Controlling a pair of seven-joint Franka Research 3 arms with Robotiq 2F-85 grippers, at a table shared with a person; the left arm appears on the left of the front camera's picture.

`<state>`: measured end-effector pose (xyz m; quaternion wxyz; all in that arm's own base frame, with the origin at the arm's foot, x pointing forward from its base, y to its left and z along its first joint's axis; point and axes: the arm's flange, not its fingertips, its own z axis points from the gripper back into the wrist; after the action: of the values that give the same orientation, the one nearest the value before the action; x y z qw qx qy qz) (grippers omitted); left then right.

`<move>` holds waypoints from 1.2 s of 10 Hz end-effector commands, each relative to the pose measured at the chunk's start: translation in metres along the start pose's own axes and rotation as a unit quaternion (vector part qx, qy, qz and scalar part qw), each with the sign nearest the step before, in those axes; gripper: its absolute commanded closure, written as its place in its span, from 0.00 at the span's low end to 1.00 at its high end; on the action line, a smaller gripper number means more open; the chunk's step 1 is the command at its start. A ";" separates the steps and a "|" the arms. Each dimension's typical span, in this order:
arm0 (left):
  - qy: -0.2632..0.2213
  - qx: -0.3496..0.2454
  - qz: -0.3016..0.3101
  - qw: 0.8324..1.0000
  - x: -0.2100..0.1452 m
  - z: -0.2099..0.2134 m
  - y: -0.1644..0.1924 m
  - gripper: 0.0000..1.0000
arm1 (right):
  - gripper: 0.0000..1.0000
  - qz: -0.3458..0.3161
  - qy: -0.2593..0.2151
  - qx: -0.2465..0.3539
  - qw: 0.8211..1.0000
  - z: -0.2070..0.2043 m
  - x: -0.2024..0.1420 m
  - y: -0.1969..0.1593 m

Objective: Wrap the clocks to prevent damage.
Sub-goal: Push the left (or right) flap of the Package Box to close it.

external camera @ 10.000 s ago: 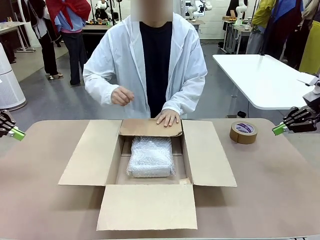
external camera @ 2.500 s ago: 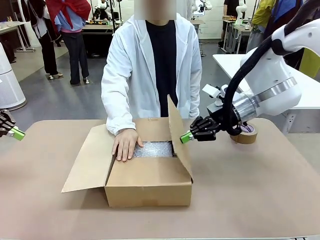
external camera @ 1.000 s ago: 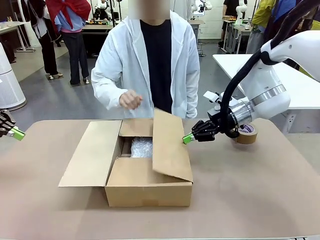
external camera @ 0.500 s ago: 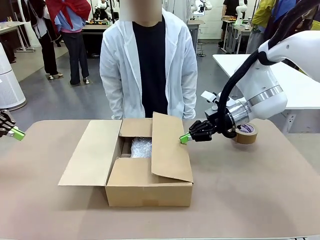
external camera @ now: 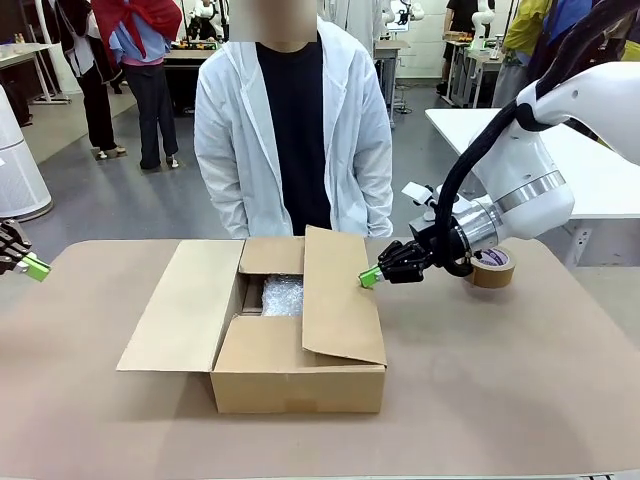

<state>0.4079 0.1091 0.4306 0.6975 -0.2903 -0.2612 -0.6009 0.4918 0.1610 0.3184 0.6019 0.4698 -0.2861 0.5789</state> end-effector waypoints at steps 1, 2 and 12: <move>-0.005 0.002 -0.003 1.000 0.000 0.001 0.000 0.99 | 0.99 -0.003 0.001 -0.010 1.000 -0.007 -0.001 -0.004; -0.005 0.002 -0.003 1.000 0.000 0.001 0.000 0.99 | 0.99 -0.003 0.001 -0.010 1.000 -0.007 -0.001 -0.004; -0.042 -0.103 -0.072 0.991 -0.010 -0.135 0.012 0.99 | 0.99 -0.003 0.001 -0.010 1.000 -0.007 -0.001 -0.004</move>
<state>0.4228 0.0291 0.3369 0.6202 -0.3701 -0.2280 -0.6530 0.4920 0.1615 0.3184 0.6017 0.4698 -0.2861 0.5791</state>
